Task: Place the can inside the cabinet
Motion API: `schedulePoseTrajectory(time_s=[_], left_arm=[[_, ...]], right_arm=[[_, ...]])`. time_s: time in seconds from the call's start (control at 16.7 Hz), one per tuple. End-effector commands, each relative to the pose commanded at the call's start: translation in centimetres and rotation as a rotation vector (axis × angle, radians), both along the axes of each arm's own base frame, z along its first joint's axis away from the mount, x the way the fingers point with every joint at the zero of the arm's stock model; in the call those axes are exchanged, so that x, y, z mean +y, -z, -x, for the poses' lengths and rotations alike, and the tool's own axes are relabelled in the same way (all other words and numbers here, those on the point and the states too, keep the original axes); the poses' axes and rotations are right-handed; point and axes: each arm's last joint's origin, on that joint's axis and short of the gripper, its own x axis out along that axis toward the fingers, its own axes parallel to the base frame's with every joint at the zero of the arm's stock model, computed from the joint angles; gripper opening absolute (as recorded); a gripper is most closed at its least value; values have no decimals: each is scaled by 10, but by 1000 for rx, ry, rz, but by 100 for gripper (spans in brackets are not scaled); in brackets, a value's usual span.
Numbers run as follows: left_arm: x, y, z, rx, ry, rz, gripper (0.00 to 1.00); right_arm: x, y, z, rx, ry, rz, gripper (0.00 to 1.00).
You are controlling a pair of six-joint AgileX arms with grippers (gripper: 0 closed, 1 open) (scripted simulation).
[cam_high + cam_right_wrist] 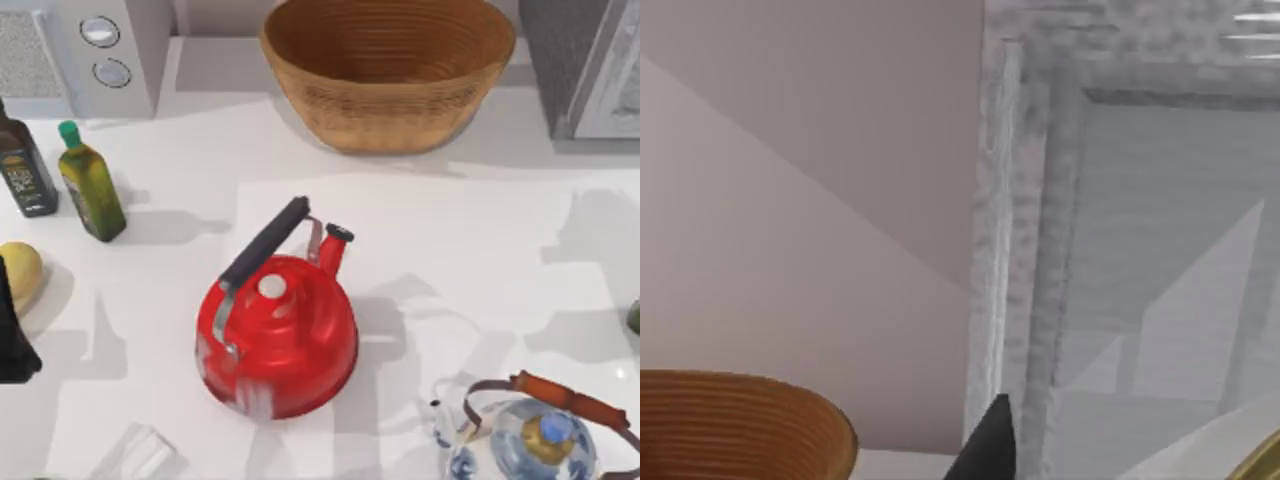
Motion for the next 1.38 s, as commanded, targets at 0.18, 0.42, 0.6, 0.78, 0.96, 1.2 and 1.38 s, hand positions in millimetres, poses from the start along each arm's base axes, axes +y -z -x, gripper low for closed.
schedulePoseTrajectory(time_s=[0.18,0.42,0.6,0.78,0.96,1.2,1.38], left_arm=[[0,0,0,0,0,0,100],[0,0,0,0,0,0,100],[0,0,0,0,0,0,100],[0,0,0,0,0,0,100],[0,0,0,0,0,0,100],[0,0,0,0,0,0,100],[0,0,0,0,0,0,100]], right_arm=[[8,-41,-26,25,-7,0,0],[18,-81,-64,46,6,-4,0],[24,-110,-85,28,26,-12,0],[28,-132,-103,7,47,-27,0],[31,-143,-113,-6,54,-40,0],[31,-144,-114,-7,54,-41,0],[30,-144,-114,-7,57,-42,0]])
